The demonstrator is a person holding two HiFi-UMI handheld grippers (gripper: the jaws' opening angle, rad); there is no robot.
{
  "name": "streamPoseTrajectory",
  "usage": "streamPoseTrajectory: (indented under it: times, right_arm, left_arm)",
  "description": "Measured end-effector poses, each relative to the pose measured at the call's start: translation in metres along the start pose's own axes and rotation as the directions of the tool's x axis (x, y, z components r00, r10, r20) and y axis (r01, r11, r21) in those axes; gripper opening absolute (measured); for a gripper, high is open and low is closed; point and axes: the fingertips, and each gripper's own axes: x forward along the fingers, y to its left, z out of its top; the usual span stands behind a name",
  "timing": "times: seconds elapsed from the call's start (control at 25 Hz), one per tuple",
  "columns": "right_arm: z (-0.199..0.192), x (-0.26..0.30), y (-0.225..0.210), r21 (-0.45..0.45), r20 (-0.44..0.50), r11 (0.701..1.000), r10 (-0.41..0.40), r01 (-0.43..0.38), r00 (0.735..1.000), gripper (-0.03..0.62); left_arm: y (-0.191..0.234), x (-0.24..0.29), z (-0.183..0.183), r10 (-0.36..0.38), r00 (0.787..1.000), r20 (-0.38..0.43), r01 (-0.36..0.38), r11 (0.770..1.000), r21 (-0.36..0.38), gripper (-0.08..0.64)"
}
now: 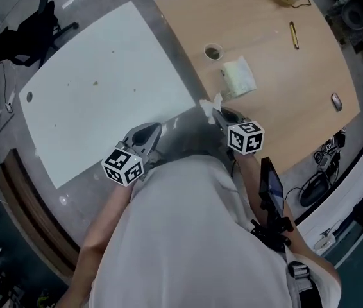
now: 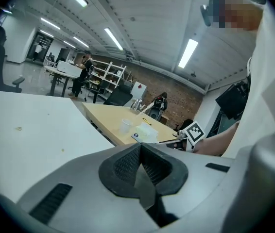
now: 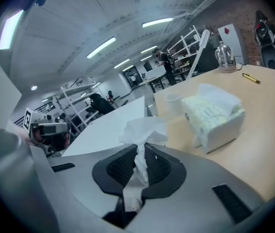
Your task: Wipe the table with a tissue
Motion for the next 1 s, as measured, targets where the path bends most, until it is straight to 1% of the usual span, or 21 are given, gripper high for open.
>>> streamPoseTrajectory:
  times: [0.16, 0.28, 0.44, 0.56, 0.8, 0.88, 1.0]
  right_arm:
    - [0.008, 0.018, 0.037, -0.031, -0.019, 0.998, 0.06, -0.061, 0.998, 0.04]
    - [0.014, 0.037, 0.062, -0.086, -0.05, 0.991, 0.095, -0.099, 0.994, 0.04]
    - [0.013, 0.053, 0.096, -0.131, -0.073, 0.984, 0.109, -0.118, 0.991, 0.04]
    - [0.02, 0.067, 0.115, -0.18, -0.092, 0.974, 0.126, -0.141, 0.988, 0.041]
    - [0.017, 0.089, 0.158, -0.245, -0.1, 0.958, 0.127, -0.148, 0.987, 0.041]
    - [0.016, 0.092, 0.165, -0.257, -0.091, 0.955, 0.126, -0.145, 0.988, 0.041]
    - [0.016, 0.096, 0.173, -0.28, -0.087, 0.952, 0.102, -0.123, 0.991, 0.041]
  left_arm:
    - [0.02, -0.035, -0.003, 0.045, 0.998, 0.043, -0.044, 0.999, -0.025, 0.006]
    - [0.038, -0.061, -0.007, 0.096, 0.992, 0.082, -0.092, 0.995, -0.049, 0.006]
    - [0.06, -0.101, -0.016, 0.143, 0.984, 0.107, -0.136, 0.988, -0.075, 0.006]
    - [0.076, -0.125, -0.019, 0.191, 0.971, 0.145, -0.178, 0.979, -0.097, 0.006]
    - [0.1, -0.18, -0.027, 0.242, 0.954, 0.175, -0.223, 0.967, -0.122, 0.006]
    - [0.102, -0.189, -0.031, 0.245, 0.952, 0.185, -0.224, 0.966, -0.129, 0.006]
    - [0.105, -0.2, -0.034, 0.243, 0.949, 0.201, -0.218, 0.966, -0.137, 0.006]
